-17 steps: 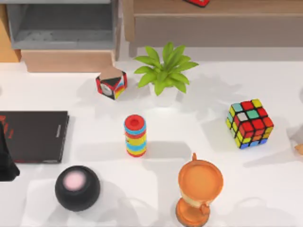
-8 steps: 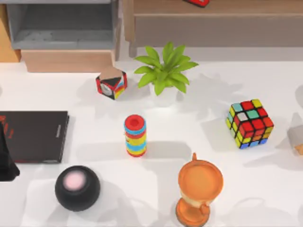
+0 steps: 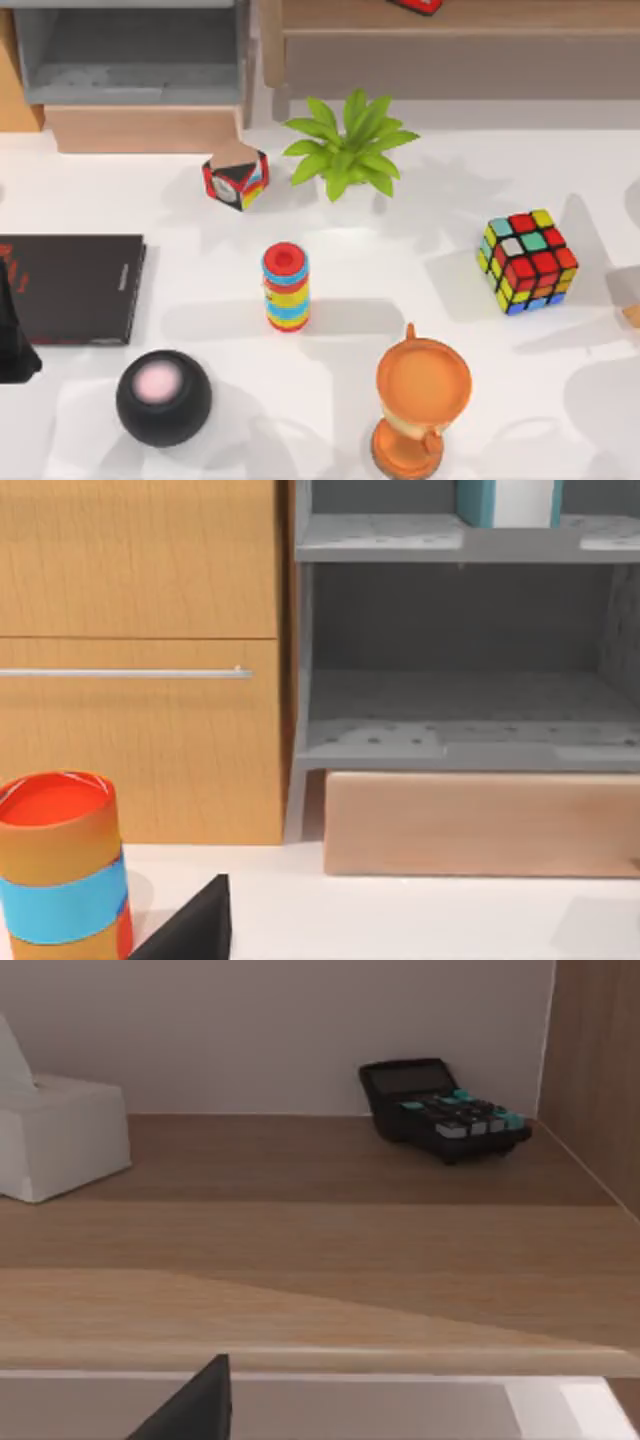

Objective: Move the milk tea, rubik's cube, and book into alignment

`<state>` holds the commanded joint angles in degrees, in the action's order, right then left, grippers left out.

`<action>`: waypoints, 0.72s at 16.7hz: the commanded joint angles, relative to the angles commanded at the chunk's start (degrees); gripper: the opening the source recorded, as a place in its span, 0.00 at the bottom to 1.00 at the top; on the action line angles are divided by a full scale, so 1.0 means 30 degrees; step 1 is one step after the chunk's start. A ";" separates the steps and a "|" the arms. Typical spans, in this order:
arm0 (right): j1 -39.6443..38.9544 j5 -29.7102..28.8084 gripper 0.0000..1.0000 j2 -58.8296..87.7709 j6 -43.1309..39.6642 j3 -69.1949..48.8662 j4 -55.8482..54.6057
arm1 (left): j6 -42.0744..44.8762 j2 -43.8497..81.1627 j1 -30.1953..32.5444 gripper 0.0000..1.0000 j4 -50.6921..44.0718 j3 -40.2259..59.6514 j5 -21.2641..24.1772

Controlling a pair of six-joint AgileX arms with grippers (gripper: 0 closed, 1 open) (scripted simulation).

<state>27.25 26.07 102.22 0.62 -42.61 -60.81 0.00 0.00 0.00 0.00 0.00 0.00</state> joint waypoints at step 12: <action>-0.8325 -0.4978 1.00 0.1372 0.0389 -1.3928 2.6021 | 0.0000 0.0000 0.0000 1.00 0.0000 0.0000 0.0000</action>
<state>2.28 11.14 106.33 1.78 -84.40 17.25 0.00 0.00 0.00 0.00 0.00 0.00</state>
